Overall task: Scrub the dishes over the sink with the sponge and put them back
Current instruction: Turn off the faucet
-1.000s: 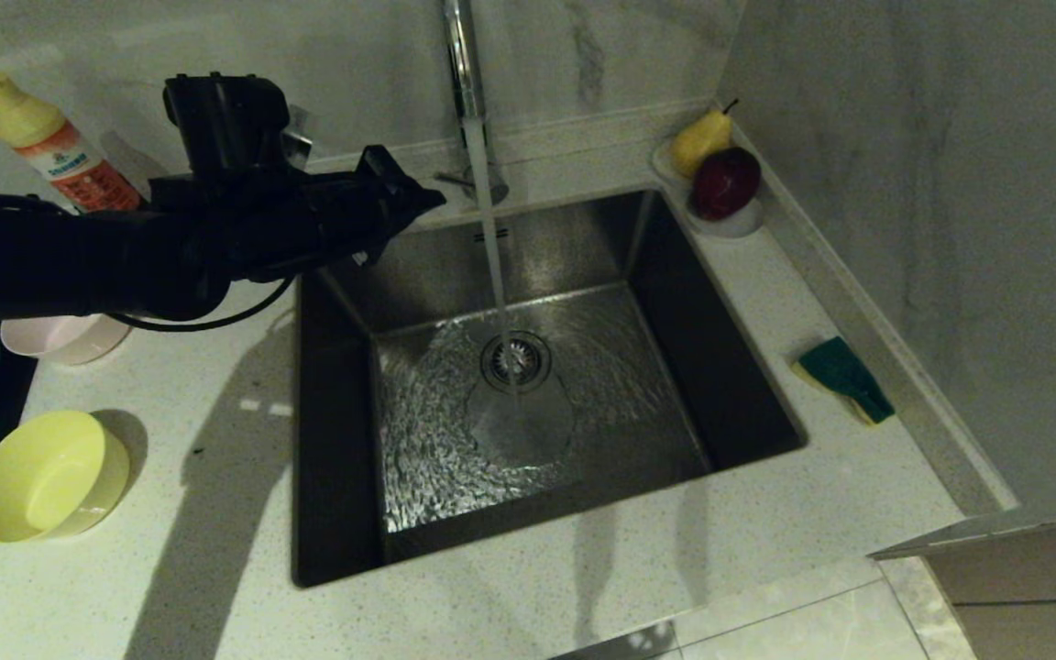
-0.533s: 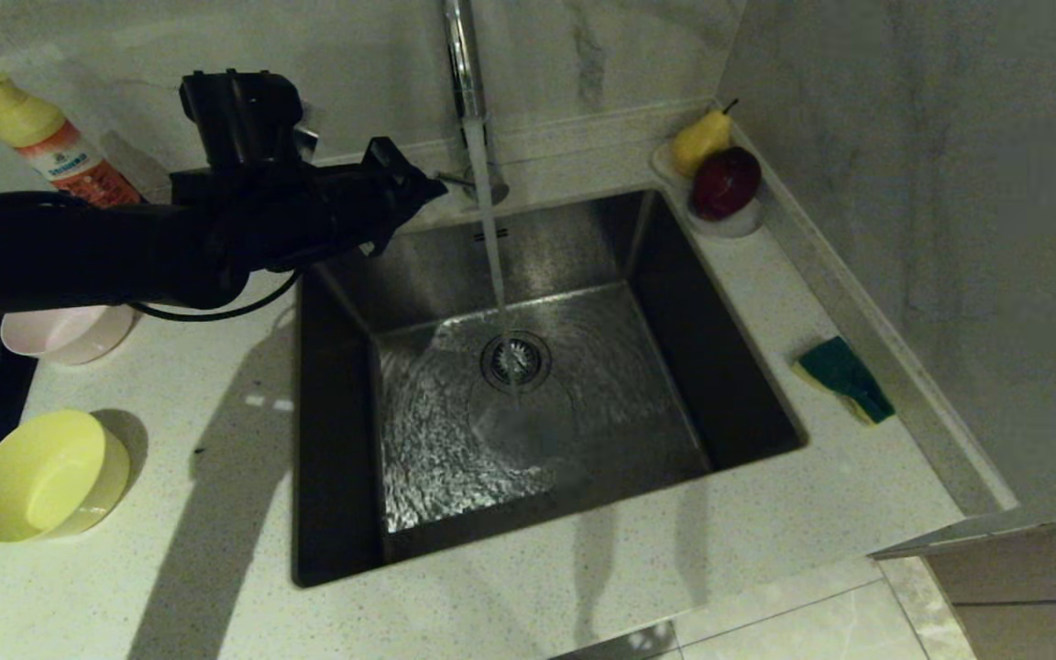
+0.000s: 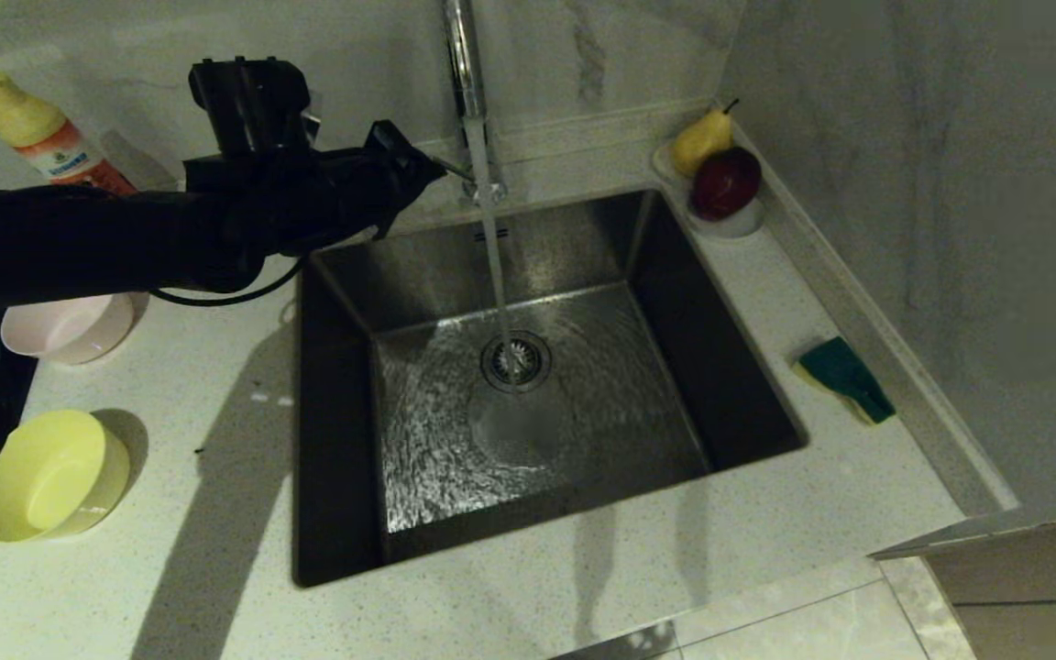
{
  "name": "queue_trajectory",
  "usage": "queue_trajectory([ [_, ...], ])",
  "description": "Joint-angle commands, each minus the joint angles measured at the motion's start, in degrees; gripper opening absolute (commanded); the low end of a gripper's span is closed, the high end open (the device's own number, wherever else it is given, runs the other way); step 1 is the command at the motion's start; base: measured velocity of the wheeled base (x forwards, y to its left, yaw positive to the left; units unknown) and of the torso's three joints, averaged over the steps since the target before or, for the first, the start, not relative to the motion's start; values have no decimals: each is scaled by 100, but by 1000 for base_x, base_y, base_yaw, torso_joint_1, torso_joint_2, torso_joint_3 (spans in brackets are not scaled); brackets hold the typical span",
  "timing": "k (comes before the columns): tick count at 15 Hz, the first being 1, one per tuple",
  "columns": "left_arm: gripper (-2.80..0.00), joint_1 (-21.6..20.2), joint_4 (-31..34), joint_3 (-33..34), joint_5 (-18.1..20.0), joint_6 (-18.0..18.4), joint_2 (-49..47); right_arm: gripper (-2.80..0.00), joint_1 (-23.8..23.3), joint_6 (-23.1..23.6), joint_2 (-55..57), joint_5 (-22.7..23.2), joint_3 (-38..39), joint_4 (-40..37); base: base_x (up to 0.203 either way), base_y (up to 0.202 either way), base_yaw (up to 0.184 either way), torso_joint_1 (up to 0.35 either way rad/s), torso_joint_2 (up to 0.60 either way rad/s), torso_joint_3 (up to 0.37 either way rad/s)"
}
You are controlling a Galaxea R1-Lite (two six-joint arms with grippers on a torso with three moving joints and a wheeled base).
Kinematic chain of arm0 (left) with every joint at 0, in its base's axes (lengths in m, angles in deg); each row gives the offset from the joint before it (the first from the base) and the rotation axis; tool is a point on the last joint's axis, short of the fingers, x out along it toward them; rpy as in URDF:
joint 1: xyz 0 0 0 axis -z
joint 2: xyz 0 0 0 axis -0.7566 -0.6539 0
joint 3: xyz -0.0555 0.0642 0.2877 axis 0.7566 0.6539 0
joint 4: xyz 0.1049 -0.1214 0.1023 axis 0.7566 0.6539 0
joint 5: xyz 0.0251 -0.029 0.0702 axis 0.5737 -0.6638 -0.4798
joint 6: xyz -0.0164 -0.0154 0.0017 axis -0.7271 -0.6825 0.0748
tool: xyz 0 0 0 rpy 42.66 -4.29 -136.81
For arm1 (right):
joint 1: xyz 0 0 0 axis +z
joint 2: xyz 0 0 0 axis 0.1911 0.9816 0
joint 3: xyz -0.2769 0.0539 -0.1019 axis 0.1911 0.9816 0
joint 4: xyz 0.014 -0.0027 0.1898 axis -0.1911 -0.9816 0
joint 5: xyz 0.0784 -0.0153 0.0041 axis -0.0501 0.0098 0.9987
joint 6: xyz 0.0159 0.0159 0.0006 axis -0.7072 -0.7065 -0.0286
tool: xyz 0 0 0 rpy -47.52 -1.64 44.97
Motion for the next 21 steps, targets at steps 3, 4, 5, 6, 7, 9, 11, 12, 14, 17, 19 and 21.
queue_trajectory([
  [3,-280,1,-14,-282,-39,-46,-214,-280,4,2,-1,2,1,1,0,0,0,0,0,0],
  [4,-280,-3,-13,-365,-110,-46,-273,-280,-3,2,-1,2,1,1,0,0,0,0,0,0],
  [5,-280,-16,-42,-406,-166,-46,-309,-280,4,2,-1,2,1,1,0,0,0,0,0,0],
  [6,-280,-34,-65,-407,-160,-46,-318,-280,0,2,-1,2,1,1,0,0,0,0,0,0],
  [7,-280,-61,-92,-416,-160,-46,-327,-280,3,2,-1,2,1,1,0,0,0,0,0,0],
  [9,-280,-144,-110,-424,-139,-46,-313,-280,-5,2,-1,2,1,1,0,0,0,0,0,0],
  [11,-280,-193,-119,-425,-133,-46,-310,-280,-5,2,-1,2,1,1,0,0,0,0,0,0],
  [12,-280,-201,-119,-425,-133,-46,-299,-280,-5,2,-1,2,1,1,0,0,0,0,0,0],
  [14,-280,-196,-94,-383,-151,-54,-257,-280,4,2,-1,2,1,1,0,0,0,0,0,0],
  [17,-280,-193,-30,162,-153,-50,253,-280,-5,10,-1,2,1,1,0,0,0,0,0,0],
  [19,-280,-207,42,859,-176,34,915,-280,-5,2,-1,2,1,1,0,0,0,0,0,0],
  [21,-280,-286,407,1470,-508,474,1534,-280,0,2,-1,2,1,1,0,0,0,0,0,0],
])
